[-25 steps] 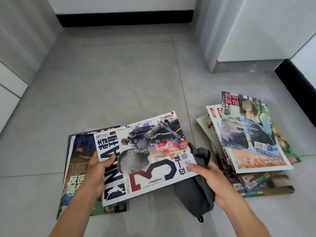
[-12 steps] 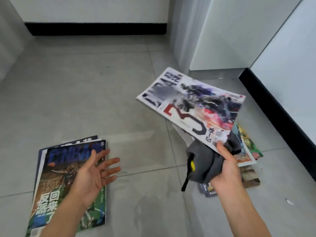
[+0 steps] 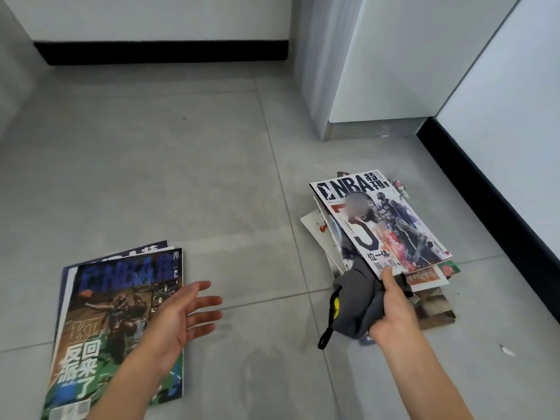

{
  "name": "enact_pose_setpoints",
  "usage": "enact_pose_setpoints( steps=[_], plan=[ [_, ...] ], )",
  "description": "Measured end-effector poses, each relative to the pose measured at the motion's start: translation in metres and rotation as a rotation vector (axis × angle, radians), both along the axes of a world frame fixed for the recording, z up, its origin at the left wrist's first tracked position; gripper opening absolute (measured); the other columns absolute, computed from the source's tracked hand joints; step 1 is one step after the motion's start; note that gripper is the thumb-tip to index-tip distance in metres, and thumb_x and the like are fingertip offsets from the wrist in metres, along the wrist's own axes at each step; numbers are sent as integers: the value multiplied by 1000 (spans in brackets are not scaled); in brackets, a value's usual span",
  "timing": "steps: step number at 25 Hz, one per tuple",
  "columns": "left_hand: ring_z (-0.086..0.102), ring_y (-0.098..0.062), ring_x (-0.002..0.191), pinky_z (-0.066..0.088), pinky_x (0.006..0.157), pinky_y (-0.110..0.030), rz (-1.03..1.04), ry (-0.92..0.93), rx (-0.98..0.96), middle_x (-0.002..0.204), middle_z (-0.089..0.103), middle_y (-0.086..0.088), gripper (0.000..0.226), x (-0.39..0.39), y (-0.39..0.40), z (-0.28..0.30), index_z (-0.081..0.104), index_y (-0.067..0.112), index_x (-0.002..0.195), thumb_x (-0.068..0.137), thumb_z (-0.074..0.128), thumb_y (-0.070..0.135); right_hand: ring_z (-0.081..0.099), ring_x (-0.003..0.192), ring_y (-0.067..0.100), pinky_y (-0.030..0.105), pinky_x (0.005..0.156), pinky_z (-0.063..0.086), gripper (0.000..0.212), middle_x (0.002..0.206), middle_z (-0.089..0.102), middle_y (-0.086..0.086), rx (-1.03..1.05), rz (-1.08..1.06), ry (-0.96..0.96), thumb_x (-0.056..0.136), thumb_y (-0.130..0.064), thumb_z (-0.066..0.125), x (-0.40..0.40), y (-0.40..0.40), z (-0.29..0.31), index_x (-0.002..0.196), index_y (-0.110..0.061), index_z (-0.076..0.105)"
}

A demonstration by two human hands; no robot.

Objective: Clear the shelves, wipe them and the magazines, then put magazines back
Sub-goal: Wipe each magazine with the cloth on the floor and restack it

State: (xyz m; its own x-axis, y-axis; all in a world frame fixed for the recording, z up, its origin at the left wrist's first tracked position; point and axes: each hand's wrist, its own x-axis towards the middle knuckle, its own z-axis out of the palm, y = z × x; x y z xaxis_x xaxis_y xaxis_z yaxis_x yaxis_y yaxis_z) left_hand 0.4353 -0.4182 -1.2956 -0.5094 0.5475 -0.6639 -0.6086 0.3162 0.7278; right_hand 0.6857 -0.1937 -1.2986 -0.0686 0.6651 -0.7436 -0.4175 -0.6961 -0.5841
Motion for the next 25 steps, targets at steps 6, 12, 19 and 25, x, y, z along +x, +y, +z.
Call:
enact_pose_setpoints(
  steps=[6,12,19,25],
  plan=[
    [66,-22,70,52,59,-29,234,219,-206,90,73,-12,14,0,-5,-6,69,11,104,95,59,7,68,83,30,40,76,48,21,81,74,17,-232,358,117,98,-27,54,-12,-98,26,98,-13,69],
    [49,-36,118,45,95,-48,-37,735,-1077,135,50,-13,64,-52,-91,-27,44,21,134,81,74,40,67,92,30,40,73,46,11,85,75,17,-309,581,70,89,-12,61,-66,-144,29,89,-8,72],
    [33,-41,130,42,99,-51,-94,622,-1142,144,30,-19,115,-76,-117,-42,25,15,147,60,82,65,72,63,21,37,72,44,13,75,73,13,-303,598,65,94,-5,54,-85,-154,25,87,-3,65],
    [35,-42,125,43,97,-54,-26,695,-1172,134,37,-21,104,-73,-120,-51,43,9,134,57,83,65,68,47,15,34,66,37,31,60,69,10,-227,546,106,93,3,47,-81,-149,21,71,-4,67]
  ],
)
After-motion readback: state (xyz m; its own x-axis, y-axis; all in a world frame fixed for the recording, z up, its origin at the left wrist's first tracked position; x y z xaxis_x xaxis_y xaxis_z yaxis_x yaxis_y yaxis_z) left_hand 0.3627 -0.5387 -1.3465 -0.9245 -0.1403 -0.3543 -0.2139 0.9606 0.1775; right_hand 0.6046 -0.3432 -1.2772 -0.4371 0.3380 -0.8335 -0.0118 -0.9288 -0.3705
